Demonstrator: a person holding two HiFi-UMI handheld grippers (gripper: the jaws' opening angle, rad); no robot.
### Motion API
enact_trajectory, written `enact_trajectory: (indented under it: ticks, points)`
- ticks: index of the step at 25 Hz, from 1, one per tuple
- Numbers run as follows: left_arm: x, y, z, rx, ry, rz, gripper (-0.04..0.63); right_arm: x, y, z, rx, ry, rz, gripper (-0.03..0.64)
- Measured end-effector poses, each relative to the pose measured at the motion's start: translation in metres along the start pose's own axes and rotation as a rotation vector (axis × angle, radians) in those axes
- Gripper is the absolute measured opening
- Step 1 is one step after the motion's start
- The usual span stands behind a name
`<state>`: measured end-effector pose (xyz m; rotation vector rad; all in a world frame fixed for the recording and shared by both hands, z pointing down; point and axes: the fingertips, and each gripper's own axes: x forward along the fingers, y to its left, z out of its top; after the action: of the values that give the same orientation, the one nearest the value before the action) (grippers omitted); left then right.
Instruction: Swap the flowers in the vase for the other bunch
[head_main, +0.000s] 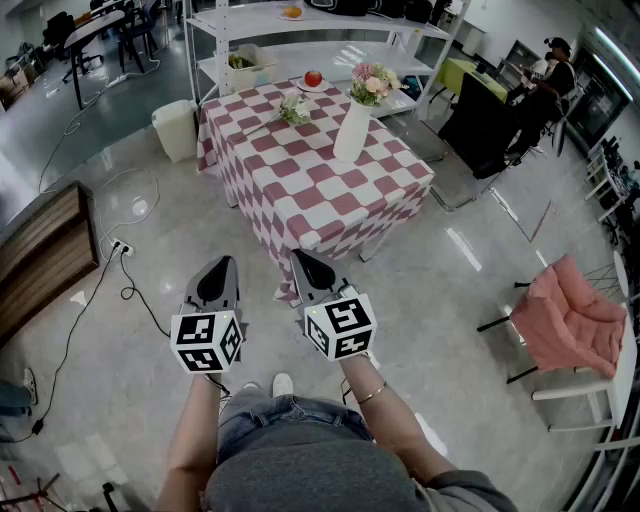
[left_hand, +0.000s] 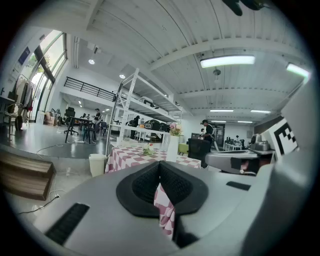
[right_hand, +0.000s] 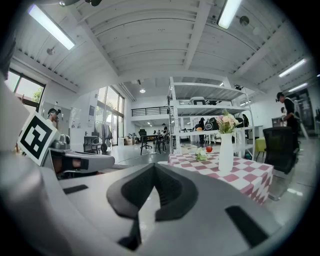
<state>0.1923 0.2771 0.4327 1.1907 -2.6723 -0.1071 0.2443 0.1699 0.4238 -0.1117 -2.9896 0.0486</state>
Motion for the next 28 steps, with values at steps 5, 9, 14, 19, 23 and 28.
enact_trajectory:
  ticks: [5,9,14,19,23,28]
  points:
    - [0.006,-0.001,0.001,-0.001,0.0,0.0,0.017,0.003,-0.001,0.002,-0.005,-0.007,0.014,0.008]
    - [0.009,-0.001,-0.001,-0.011,0.006,0.0,0.017,0.004,-0.003,0.0,0.009,-0.004,0.017,0.009]
    - [0.019,-0.004,0.0,-0.008,0.0,-0.007,0.017,0.009,-0.019,-0.002,0.023,0.0,-0.009,0.009]
    - [0.029,-0.003,0.002,-0.019,-0.005,-0.012,0.017,0.017,-0.032,-0.005,0.053,0.022,-0.038,0.009]
    - [0.042,-0.001,0.005,-0.016,-0.001,-0.025,0.017,0.025,-0.044,-0.006,0.07,0.035,-0.058,0.009]
    - [0.07,0.011,0.007,-0.011,0.003,-0.032,0.017,0.046,-0.059,-0.005,0.084,0.039,-0.074,0.009]
